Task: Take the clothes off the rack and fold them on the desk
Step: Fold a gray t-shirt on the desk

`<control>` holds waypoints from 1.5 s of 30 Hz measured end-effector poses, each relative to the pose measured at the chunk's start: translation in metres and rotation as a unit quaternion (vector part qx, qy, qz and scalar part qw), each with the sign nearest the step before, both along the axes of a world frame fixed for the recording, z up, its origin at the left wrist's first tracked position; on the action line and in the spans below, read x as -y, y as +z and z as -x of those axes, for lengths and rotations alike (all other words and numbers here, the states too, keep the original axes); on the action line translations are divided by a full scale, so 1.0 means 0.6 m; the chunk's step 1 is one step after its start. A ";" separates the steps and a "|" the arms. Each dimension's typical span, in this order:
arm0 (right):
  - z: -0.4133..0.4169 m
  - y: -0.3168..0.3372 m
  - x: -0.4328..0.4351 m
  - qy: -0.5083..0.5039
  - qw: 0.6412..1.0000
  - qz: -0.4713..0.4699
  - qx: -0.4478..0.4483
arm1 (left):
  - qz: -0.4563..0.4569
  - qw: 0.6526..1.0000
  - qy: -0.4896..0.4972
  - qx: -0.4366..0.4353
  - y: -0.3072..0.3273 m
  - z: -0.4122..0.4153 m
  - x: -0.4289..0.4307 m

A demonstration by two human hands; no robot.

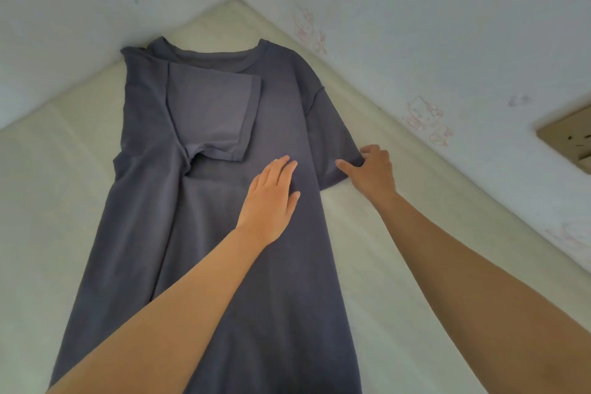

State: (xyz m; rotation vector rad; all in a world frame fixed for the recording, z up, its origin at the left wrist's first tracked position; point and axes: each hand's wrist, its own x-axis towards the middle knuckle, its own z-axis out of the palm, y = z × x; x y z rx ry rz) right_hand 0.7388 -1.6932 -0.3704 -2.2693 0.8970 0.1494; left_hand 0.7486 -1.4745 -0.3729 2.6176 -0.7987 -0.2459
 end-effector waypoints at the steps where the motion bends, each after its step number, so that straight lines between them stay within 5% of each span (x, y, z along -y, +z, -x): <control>1: -0.008 -0.004 0.010 0.044 0.999 0.020 -0.011 | 0.009 1.000 0.008 -0.003 -0.002 -0.012 0.008; 4: -0.042 0.002 0.054 0.066 0.998 0.009 0.022 | 0.008 1.000 0.009 -0.016 -0.010 -0.050 0.031; 10: -0.089 0.044 0.137 -0.154 0.958 -0.036 0.237 | -0.151 0.988 -0.011 -0.033 -0.042 -0.085 0.043; 14: -0.073 0.001 0.113 -0.158 0.967 -0.134 0.149 | -0.149 0.989 -0.024 -0.012 -0.047 -0.105 0.069; 18: -0.067 -0.030 0.113 -0.132 0.991 0.016 -0.003 | -0.119 0.987 -0.113 -0.002 -0.045 -0.127 0.098; 20: -0.073 -0.028 0.115 -0.133 0.991 0.022 0.015 | -0.110 0.985 -0.130 -0.002 -0.046 -0.136 0.103; 23: -0.084 -0.001 0.112 -0.154 0.974 -0.113 0.119 | -0.048 0.993 -0.103 -0.037 -0.030 -0.150 0.111; 27: -0.097 0.043 0.116 -0.246 0.902 -0.317 0.160 | 0.077 0.987 -0.107 -0.088 0.004 -0.138 0.140; 31: -0.105 0.081 0.118 -0.299 0.805 -0.476 0.190 | 0.022 0.995 -0.093 -0.034 0.005 -0.086 0.180; 34: -0.113 0.119 0.110 -0.255 0.818 -0.475 0.200 | 0.115 0.992 0.021 -0.051 0.013 -0.082 0.186; 37: -0.135 0.166 0.092 -0.177 0.855 -0.444 0.201 | 0.260 0.941 0.087 -0.199 0.035 -0.092 0.159; 41: -0.209 0.220 0.013 -0.036 0.885 -0.429 0.176 | 0.402 0.824 0.155 -0.368 0.089 -0.108 0.081; 45: -0.284 0.214 -0.128 0.135 0.865 -0.474 0.094 | 0.452 0.729 0.239 -0.455 0.096 -0.131 -0.047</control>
